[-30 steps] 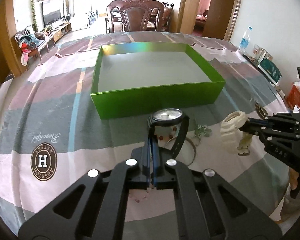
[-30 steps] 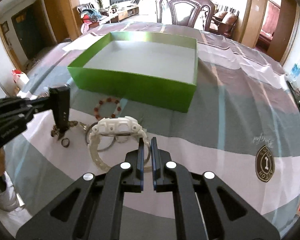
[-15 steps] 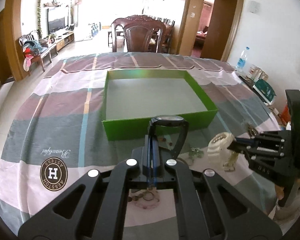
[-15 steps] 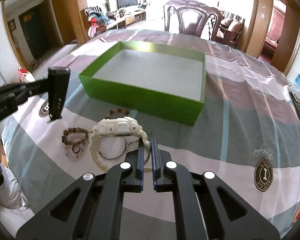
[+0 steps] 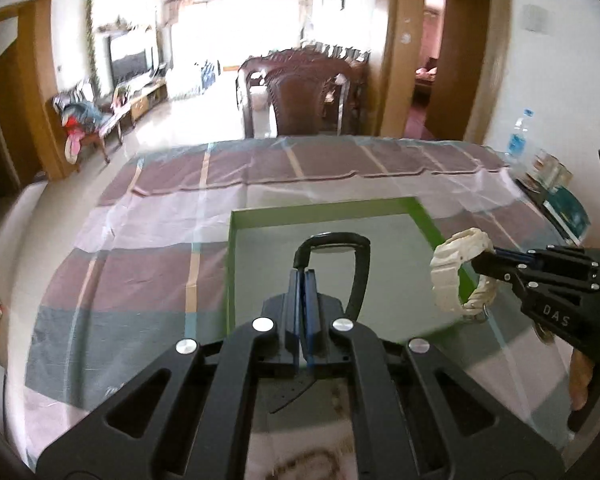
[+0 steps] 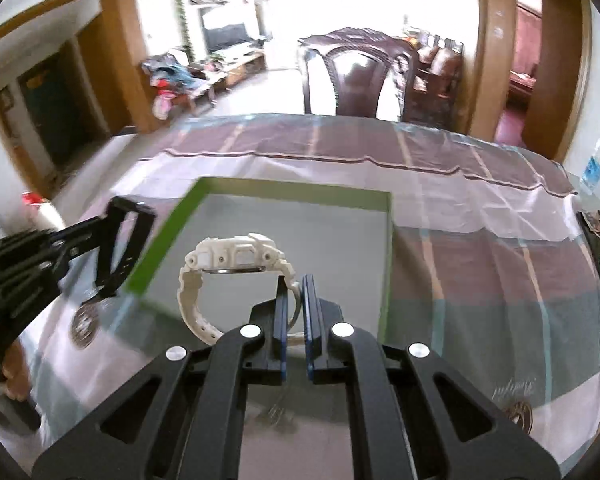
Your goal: Organize jewelry
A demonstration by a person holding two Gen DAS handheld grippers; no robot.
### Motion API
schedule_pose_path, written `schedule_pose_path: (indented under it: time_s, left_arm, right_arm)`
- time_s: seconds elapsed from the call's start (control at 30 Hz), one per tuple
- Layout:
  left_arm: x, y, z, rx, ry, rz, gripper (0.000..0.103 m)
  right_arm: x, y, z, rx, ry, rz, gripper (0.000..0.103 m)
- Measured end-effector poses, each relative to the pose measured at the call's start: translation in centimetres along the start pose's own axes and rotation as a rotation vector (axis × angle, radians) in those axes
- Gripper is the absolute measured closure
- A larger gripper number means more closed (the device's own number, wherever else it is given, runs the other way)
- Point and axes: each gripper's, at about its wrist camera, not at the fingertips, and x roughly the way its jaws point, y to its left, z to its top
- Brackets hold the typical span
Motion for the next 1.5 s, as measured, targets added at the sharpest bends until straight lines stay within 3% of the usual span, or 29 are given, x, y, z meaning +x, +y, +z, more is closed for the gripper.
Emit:
schedule_pose_path:
  time_s: [0.2, 0.3, 0.4, 0.47, 0.6, 0.67, 0.7, 0.73, 0.87, 0.97, 1.1, 1.33, 1.5]
  left_arm:
    - [7.0, 1.3, -0.7, -0.055, 0.119, 0.010, 0.099]
    - [8.6, 1.5, -1.2, -0.067, 0.144, -0.019, 0.097]
    - [7.9, 1.3, -1.7, -0.061, 0.129, -0.009, 0.074]
    - [6.0, 0.9, -2.4, -0.023, 0.110, 0.004, 0.070]
    - [2.3, 0.5, -5.2, 0.036, 0.123, 0.002, 0.070]
    - [0.6, 0.7, -7.6, 0.054, 0.139, -0.012, 0.080]
    - [0.2, 0.9, -8.6, 0.050, 0.152, -0.017, 0.092]
    - [0.0, 1.2, -10.1, 0.045, 0.183, -0.031, 0.093]
    - [-0.4, 1.8, -13.6, 0.054, 0.256, -0.013, 0.093]
    - [-0.7, 1.7, -15.4, 0.081, 0.274, 0.012, 0.091]
    - [-0.5, 1.4, -16.8, 0.091, 0.304, -0.006, 0.090]
    - [1.3, 0.8, -17.3, 0.077, 0.333, -0.030, 0.087]
    - [2.4, -0.2, -17.4, 0.066, 0.343, -0.047, 0.085]
  right_arm:
    - [8.0, -2.4, -0.4, 0.103, 0.153, -0.009, 0.095]
    - [9.6, -2.6, -1.1, 0.123, 0.172, -0.002, 0.086]
    - [8.1, -2.7, -1.2, 0.123, 0.143, 0.020, 0.071]
    - [5.5, -2.6, -1.4, 0.107, 0.101, 0.015, 0.067]
    - [-0.2, -1.5, -4.4, 0.018, 0.057, 0.077, 0.067]
    - [-1.3, -0.6, -6.4, -0.037, 0.070, 0.069, 0.070]
    - [-1.3, -0.1, -7.5, -0.067, 0.088, 0.065, 0.072]
    - [-0.9, 0.6, -8.7, -0.099, 0.124, 0.076, 0.074]
    - [1.9, 2.9, -11.8, -0.154, 0.234, 0.111, 0.074]
    - [2.8, 5.1, -13.0, -0.206, 0.257, 0.154, 0.074]
    - [3.6, 6.7, -13.8, -0.262, 0.271, 0.137, 0.074]
    - [3.4, 5.8, -15.4, -0.268, 0.352, 0.151, 0.074]
    - [1.8, 4.3, -16.3, -0.251, 0.398, 0.210, 0.074]
